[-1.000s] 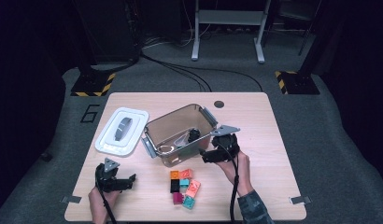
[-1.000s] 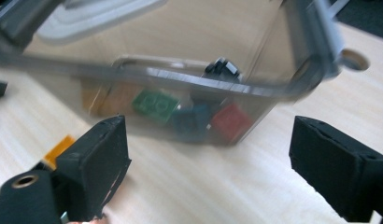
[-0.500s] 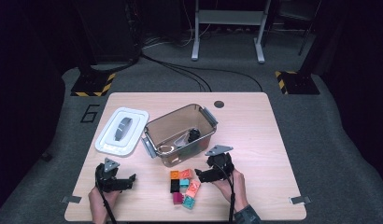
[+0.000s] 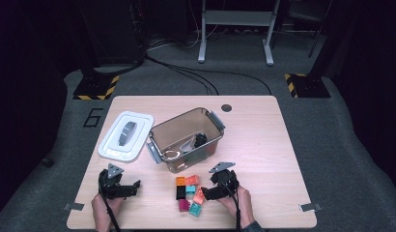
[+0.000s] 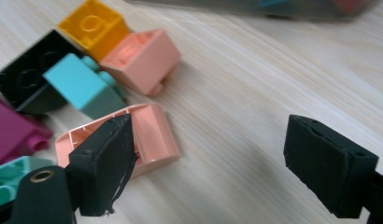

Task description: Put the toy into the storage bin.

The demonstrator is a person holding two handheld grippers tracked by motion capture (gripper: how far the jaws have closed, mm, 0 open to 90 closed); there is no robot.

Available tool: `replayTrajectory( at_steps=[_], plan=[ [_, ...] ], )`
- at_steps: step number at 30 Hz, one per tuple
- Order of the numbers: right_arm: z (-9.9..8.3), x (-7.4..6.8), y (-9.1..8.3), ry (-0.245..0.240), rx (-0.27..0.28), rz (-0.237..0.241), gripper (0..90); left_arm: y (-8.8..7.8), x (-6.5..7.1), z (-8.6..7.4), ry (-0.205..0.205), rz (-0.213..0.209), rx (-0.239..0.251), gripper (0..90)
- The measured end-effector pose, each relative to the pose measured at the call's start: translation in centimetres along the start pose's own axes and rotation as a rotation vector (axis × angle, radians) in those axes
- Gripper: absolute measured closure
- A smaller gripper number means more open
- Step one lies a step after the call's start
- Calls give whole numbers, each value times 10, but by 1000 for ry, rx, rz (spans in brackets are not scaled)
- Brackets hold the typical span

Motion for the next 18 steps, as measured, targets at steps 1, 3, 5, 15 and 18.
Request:
replayTrajectory(
  at_steps=[1,3,5,15,18],
  plan=[
    [0,2,0,7,4,-11,163,0,0,0,0,0,0,15],
    [-1,9,-1,18,14,-29,167,0,0,0,0,0,0,15],
    [-1,15,-2,33,17,-47,169,0,0,0,0,0,0,14],
    [1,45,-12,121,57,-120,189,0,0,0,0,0,0,15],
    [3,44,-17,131,79,-108,183,0,0,0,0,0,0,14]
  ],
)
Point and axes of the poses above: each handheld gripper's, and its own axes: y roughly forward along the jaws, z roughly out of its top, x roughly to its right, the point moved 2 cm from there along y, roughly forward along the jaws, and after that the axes turned 6 degrees about y, right-handed, at the moved point
